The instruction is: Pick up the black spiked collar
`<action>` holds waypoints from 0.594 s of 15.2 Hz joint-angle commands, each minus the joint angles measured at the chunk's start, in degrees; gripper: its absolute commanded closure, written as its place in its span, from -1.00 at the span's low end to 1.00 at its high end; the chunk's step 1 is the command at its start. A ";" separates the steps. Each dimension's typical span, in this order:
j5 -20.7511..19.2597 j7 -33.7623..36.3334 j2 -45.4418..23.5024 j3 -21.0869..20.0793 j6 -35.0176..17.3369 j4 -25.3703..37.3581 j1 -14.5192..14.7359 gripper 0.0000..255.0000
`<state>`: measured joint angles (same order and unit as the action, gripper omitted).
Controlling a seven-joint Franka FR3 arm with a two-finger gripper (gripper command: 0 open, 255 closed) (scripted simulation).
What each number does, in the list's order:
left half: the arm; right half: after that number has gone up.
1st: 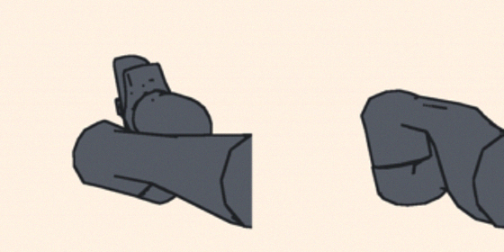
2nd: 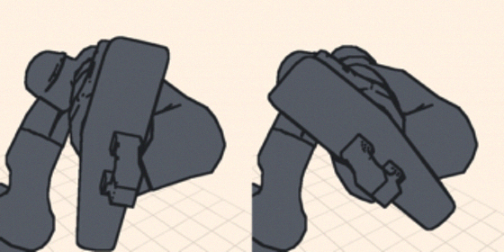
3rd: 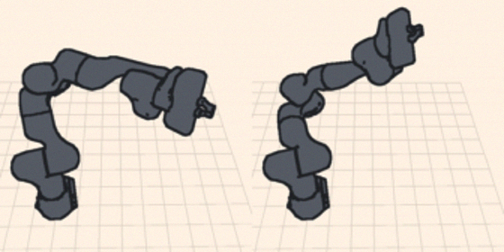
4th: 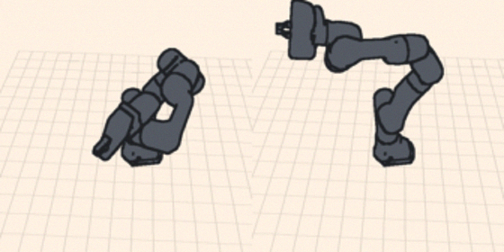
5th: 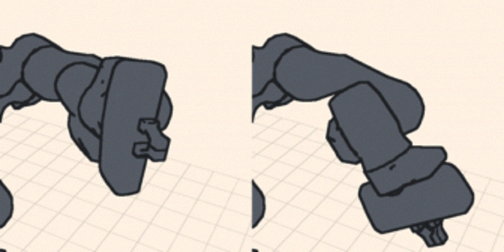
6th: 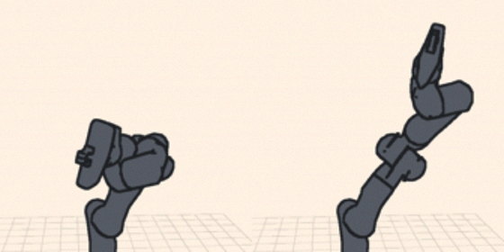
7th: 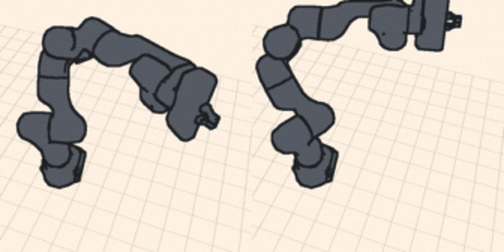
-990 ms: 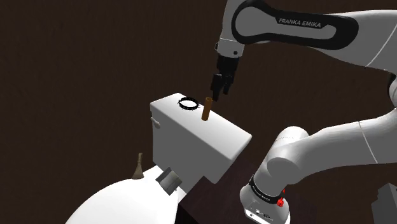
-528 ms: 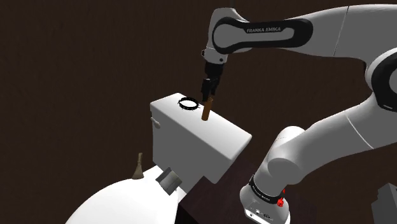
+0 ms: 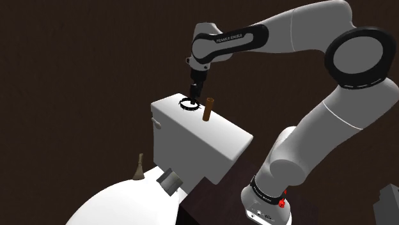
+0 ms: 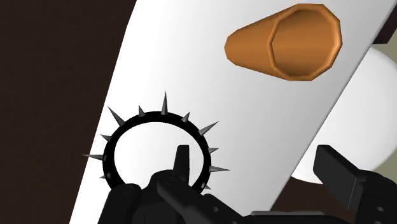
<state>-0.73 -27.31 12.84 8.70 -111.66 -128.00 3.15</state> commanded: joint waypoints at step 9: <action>1.67 -6.64 -11.18 0.93 -8.65 2.78 0.44 -1.00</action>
<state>0.91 -33.75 1.85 9.55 -119.49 -124.61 3.66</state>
